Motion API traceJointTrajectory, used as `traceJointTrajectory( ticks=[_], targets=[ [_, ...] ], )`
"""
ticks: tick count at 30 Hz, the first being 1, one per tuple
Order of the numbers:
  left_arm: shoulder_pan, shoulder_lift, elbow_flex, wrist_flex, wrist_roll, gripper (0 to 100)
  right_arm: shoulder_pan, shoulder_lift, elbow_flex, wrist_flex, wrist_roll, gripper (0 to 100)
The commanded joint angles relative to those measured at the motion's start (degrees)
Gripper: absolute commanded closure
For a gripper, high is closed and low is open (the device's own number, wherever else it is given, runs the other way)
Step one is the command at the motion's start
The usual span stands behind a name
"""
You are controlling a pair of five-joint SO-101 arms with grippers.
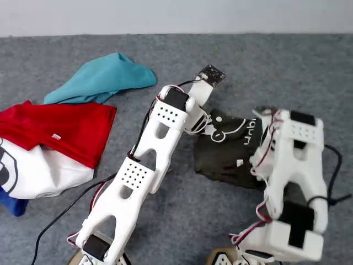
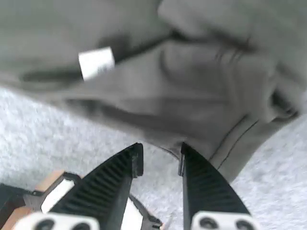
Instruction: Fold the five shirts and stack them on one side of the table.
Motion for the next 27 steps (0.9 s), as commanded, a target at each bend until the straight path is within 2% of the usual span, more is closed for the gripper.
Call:
traceJointTrajectory(
  ticks=[1,9,13,19,23,27],
  targets=[
    [-0.4,-5.8,-3.9,1.2,0.5,84,0.8,-8.5,3.6,-1.2,1.1,86.3],
    [-1.9,-7.0,-3.8,1.2,0.5,84,5.1,-30.5,3.5,-1.3,1.1,86.1],
    [-1.9,-7.5,-3.9,1.2,0.5,84,2.2,-33.8,3.9,-6.0,0.7,86.0],
    [0.8,-7.5,-3.8,1.2,0.5,84,-8.3,-24.1,6.1,-22.9,-2.0,86.0],
    [1.2,-7.5,-3.7,1.2,0.5,84,-10.2,-12.3,5.8,-29.8,-3.1,86.2],
    [1.2,-7.5,-3.7,1.2,0.5,84,-9.5,-4.0,5.8,-31.1,-2.6,86.3]
  ],
)
